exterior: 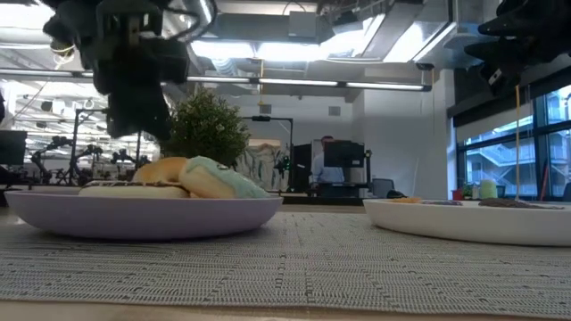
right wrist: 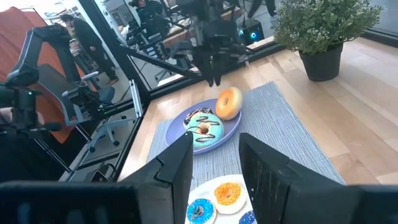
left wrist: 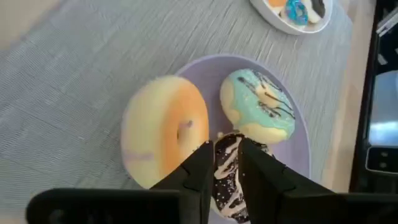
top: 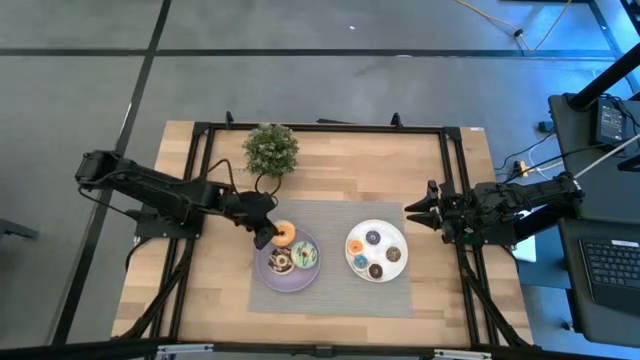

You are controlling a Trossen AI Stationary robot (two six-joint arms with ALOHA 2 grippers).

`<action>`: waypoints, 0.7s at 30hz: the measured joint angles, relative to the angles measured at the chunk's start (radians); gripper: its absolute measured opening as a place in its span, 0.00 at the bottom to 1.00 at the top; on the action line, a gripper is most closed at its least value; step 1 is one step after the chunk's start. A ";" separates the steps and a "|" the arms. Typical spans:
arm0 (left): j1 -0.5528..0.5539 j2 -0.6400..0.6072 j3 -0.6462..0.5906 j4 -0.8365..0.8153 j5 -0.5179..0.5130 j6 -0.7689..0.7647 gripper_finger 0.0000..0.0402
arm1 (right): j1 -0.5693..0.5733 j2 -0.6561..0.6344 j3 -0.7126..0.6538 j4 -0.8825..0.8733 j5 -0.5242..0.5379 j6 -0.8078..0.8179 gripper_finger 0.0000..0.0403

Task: Pick & Place donuts
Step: Put the large purple donut on the purple plate

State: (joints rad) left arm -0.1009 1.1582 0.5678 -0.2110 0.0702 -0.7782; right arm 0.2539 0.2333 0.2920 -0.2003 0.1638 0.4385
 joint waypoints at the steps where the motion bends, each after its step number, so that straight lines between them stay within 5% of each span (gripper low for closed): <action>1: 0.000 -0.006 0.015 -0.029 -0.014 0.016 0.16 | 0.000 0.000 0.000 0.000 0.000 0.000 0.33; 6: 0.000 -0.010 0.075 -0.240 -0.130 0.024 0.12 | 0.000 0.000 0.000 0.000 0.000 0.003 0.33; 11: 0.000 -0.006 0.075 -0.237 -0.205 -0.064 0.11 | 0.000 0.000 0.000 0.000 0.000 0.029 0.33; 21: 0.019 -0.006 0.075 -0.234 -0.168 -0.100 0.16 | 0.000 0.000 0.000 0.001 0.000 0.031 0.33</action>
State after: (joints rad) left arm -0.0822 1.1519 0.6426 -0.4454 -0.0982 -0.8782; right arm 0.2535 0.2329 0.2920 -0.1995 0.1642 0.4698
